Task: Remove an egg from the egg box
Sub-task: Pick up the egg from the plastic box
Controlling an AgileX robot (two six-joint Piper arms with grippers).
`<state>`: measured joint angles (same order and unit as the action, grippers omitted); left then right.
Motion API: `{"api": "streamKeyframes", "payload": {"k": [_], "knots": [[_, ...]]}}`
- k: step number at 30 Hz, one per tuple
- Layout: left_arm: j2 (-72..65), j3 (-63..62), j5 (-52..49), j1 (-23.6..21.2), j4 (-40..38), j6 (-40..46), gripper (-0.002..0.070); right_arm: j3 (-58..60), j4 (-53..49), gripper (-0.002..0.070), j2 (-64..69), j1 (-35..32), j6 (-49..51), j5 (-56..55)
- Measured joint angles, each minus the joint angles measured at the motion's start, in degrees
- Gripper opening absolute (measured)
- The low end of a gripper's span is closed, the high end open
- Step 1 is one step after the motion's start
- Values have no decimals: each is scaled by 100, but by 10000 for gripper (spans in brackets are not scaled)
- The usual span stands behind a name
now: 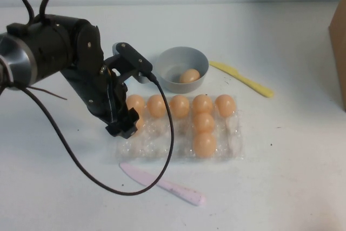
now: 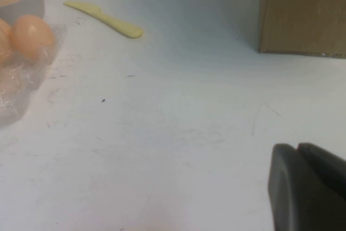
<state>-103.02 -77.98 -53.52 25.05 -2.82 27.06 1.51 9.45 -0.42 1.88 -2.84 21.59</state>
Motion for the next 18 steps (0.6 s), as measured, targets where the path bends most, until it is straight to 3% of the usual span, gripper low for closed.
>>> {"api": "streamKeyframes", "payload": {"k": [10, 18], "knots": [[19, 0, 354, 27, 96, 1596, 475, 0, 0, -18, 0, 0, 0, 0], [-107, -3, 494, 27, -107, 1901, 475, 0, 0, -18, 0, 0, 0, 0]]}}
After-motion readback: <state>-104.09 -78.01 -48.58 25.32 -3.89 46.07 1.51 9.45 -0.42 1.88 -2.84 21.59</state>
